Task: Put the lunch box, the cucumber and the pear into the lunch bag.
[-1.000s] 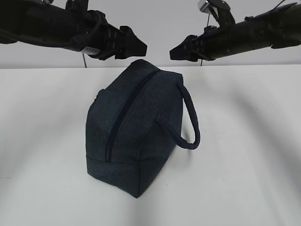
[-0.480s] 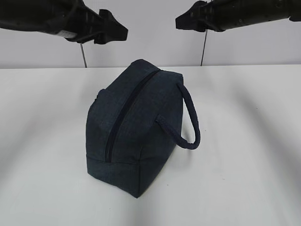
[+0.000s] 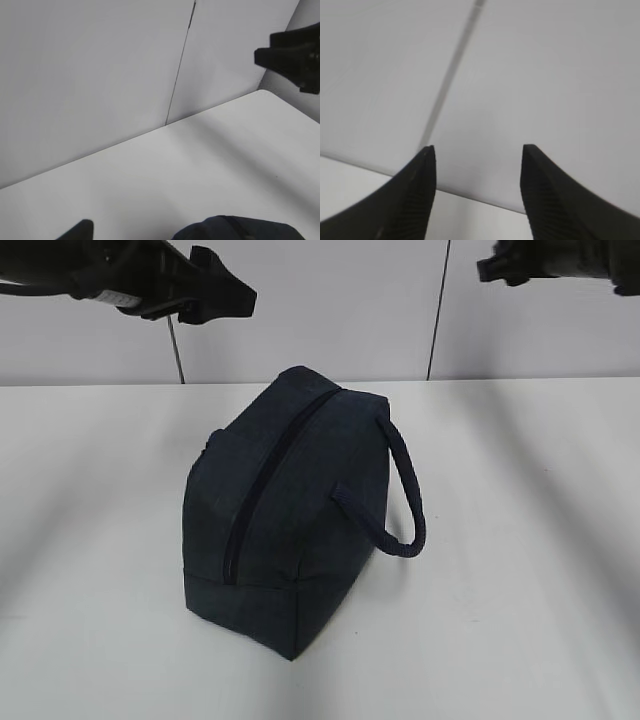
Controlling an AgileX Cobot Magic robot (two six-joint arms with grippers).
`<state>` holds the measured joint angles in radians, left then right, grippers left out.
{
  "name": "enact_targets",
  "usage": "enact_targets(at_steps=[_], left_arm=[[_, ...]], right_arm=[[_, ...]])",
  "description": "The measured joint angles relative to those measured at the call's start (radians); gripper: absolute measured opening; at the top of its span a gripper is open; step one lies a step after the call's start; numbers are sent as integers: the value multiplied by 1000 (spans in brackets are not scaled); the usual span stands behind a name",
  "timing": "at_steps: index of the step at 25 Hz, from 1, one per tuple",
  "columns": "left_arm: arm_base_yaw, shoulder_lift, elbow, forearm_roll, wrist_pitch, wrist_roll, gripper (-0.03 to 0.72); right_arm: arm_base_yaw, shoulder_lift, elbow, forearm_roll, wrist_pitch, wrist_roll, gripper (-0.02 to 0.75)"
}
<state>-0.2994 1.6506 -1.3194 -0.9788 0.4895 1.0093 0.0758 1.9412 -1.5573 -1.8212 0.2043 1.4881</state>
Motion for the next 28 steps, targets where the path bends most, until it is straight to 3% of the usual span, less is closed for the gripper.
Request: enact_targets(at_steps=[2, 4, 5, 9, 12, 16, 21, 28], left_arm=[[0, 0, 0, 3, 2, -1, 497], [0, 0, 0, 12, 2, -5, 497], [0, 0, 0, 15, 3, -5, 497], [0, 0, 0, 23, 4, -5, 497], [4, 0, 0, 35, -6, -6, 497], [37, 0, 0, 104, -3, -26, 497], [131, 0, 0, 163, 88, -168, 497], [193, 0, 0, 248, 278, -286, 497]], right_arm=[[0, 0, 18, 156, 190, -78, 424], [0, 0, 19, 384, 327, -185, 419], [-2, 0, 20, 447, 348, -205, 414], [19, 0, 26, 944, 361, -515, 325], [81, 0, 26, 1170, 336, -768, 278], [171, -19, 26, 1376, 350, -1037, 262], [219, -116, 26, 1586, 395, -1253, 256], [252, -285, 26, 1660, 556, -1403, 255]])
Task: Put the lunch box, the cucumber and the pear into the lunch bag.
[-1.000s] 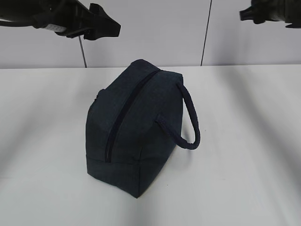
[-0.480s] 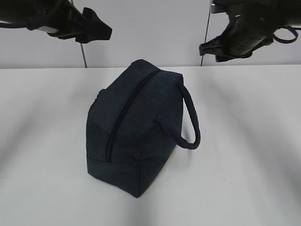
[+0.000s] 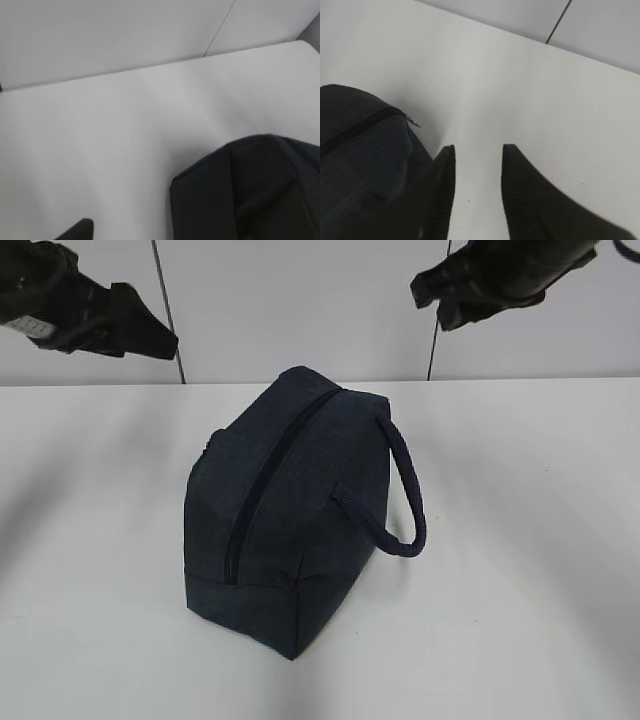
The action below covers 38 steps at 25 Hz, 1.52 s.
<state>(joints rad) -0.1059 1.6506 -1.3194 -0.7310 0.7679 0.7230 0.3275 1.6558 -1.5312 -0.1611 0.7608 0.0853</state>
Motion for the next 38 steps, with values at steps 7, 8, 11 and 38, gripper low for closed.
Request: enact_targets(at_steps=[7, 8, 11, 38], left_arm=[[1, -31, 0, 270, 88, -209, 497], [1, -44, 0, 310, 95, -238, 497], [1, -90, 2, 410, 112, -313, 484], [1, -911, 374, 483, 256, -562, 452]], right_arm=[[0, -197, 0, 6, 115, -67, 255], [0, -225, 2, 6, 134, -77, 255], [0, -312, 40, 8, 171, -85, 255], [0, -1348, 713, 88, 402, -91, 255]])
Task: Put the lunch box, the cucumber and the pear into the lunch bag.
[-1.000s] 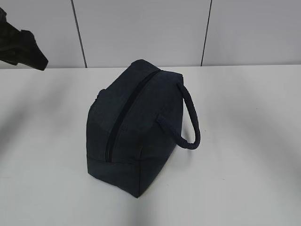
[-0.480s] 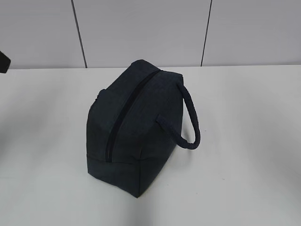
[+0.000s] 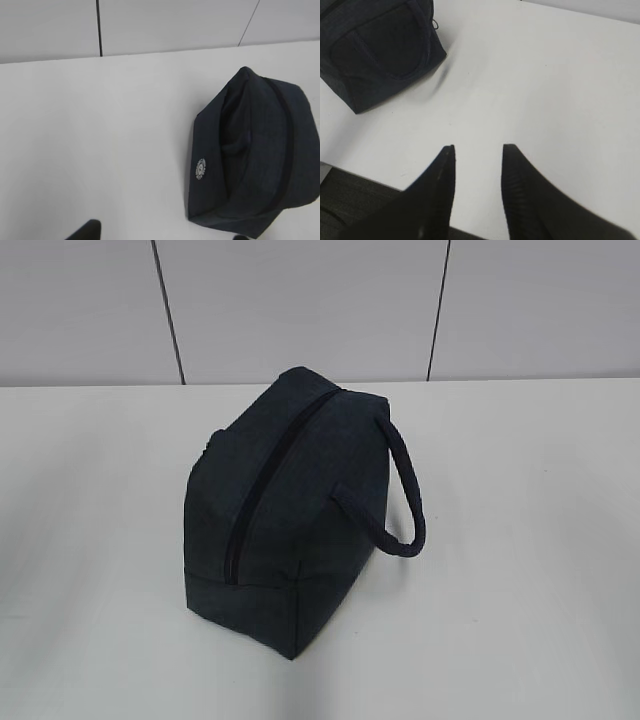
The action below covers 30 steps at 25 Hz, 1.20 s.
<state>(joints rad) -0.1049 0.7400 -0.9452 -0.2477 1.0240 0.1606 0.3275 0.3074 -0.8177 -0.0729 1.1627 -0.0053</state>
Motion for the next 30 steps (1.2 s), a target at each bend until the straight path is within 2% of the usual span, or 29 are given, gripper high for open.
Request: enact_targets(at_steps=[5, 12, 20, 23, 28, 30], left_arm=[[0, -178, 64, -3, 93, -25, 452], [1, -421, 128, 20, 170, -48, 452], [2, -623, 162, 202, 251, -57, 452], [2, -688, 209, 193, 252, -58, 452], [2, -754, 360, 173, 216, -58, 452], [2, -753, 377, 173, 177, -58, 452]], right_arm=[[0, -93, 36, -4, 72, 0, 255], [0, -246, 198, -4, 74, 0, 255], [0, -324, 299, -4, 41, 0, 255], [0, -324, 310, -4, 17, -2, 255], [0, -326, 322, -2, -3, -3, 253], [0, -326, 322, -2, -5, -6, 253]])
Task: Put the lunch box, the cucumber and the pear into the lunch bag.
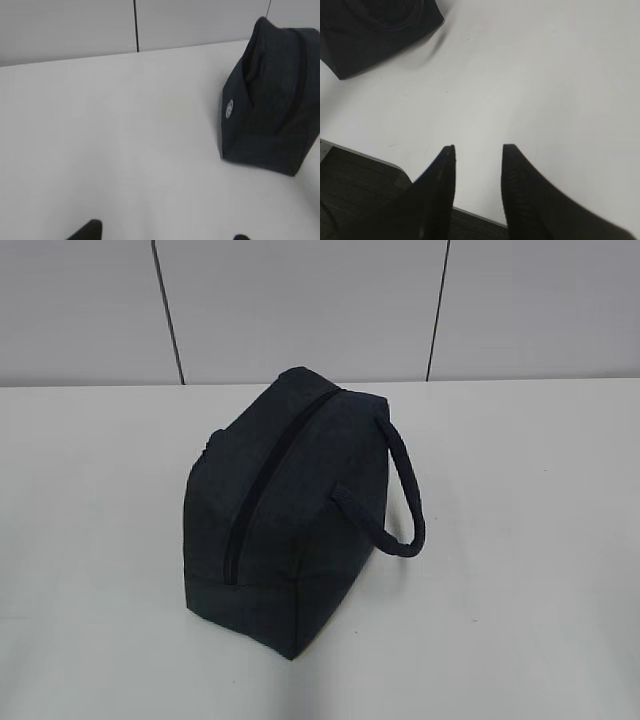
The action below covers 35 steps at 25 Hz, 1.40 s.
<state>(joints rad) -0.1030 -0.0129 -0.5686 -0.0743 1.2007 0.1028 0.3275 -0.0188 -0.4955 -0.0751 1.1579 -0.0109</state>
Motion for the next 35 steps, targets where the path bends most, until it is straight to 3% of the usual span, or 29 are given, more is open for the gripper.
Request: enact_targets(at_steps=[3, 25, 35], left_arm=[[0, 0, 24, 0, -74, 0, 452], [1, 0, 38, 1, -77, 0, 451], [122, -1, 38, 1, -78, 0, 451]], right_arm=[[0, 0, 0, 2, -1, 0, 253], [0, 0, 0, 2, -4, -2, 252], [-184, 0, 0, 2, -4, -2, 251]])
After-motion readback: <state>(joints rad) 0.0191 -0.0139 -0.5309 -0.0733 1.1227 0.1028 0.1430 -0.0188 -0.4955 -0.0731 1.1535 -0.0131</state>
